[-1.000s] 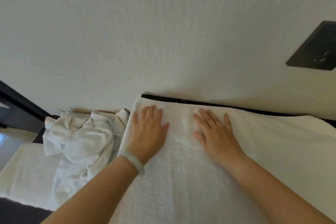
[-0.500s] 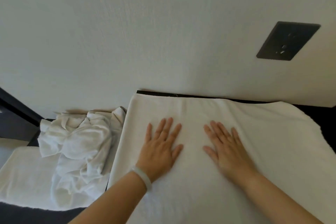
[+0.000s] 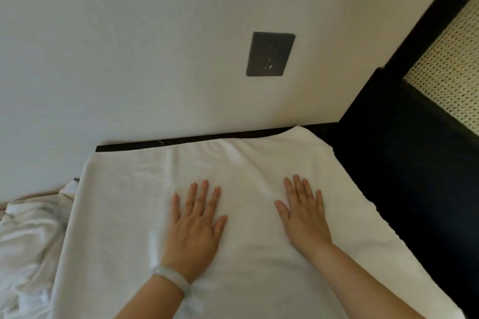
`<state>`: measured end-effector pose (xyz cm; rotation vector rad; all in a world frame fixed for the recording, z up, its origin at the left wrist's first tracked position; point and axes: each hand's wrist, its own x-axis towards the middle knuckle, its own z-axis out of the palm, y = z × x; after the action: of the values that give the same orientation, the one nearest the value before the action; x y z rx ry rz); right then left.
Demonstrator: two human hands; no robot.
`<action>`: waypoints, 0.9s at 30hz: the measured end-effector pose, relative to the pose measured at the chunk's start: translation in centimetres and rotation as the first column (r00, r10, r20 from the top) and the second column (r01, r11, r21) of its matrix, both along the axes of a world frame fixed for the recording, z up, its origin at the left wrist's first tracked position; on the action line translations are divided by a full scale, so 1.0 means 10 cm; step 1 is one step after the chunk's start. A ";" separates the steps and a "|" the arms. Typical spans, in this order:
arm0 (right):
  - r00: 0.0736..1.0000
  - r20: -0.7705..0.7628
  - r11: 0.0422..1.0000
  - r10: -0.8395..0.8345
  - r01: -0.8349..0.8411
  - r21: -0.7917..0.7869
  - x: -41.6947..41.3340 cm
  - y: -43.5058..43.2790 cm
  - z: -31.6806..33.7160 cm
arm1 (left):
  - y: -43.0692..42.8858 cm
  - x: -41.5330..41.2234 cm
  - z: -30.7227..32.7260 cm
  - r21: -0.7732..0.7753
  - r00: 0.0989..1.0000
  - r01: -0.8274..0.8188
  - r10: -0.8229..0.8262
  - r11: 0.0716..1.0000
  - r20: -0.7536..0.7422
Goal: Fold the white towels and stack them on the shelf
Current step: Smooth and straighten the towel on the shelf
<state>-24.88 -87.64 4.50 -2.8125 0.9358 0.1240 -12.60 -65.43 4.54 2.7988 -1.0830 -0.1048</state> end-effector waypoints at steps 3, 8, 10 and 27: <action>1.000 0.000 0.999 0.007 -0.007 0.033 -0.16 0.24 -0.01 | 0.20 -0.04 0.00 0.011 0.999 0.013 -0.013 1.000 -0.045; 0.991 0.131 0.983 -0.017 -0.007 0.181 -0.11 -0.05 0.24 | 0.20 -0.02 0.09 0.044 0.997 0.034 -0.031 0.998 -0.072; 0.945 0.263 0.952 -0.194 0.116 0.283 0.03 -0.44 0.43 | 0.03 0.03 0.14 0.005 0.996 0.026 -0.025 1.000 -0.085; 0.859 0.092 0.391 -0.504 0.131 0.911 0.63 -1.49 0.57 | -1.75 0.20 0.63 -0.412 0.493 -0.594 -0.092 0.690 -0.865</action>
<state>-18.60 -102.54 10.23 -1.5386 0.9250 0.0200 -10.59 -82.94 10.80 1.7554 -0.2667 -0.7777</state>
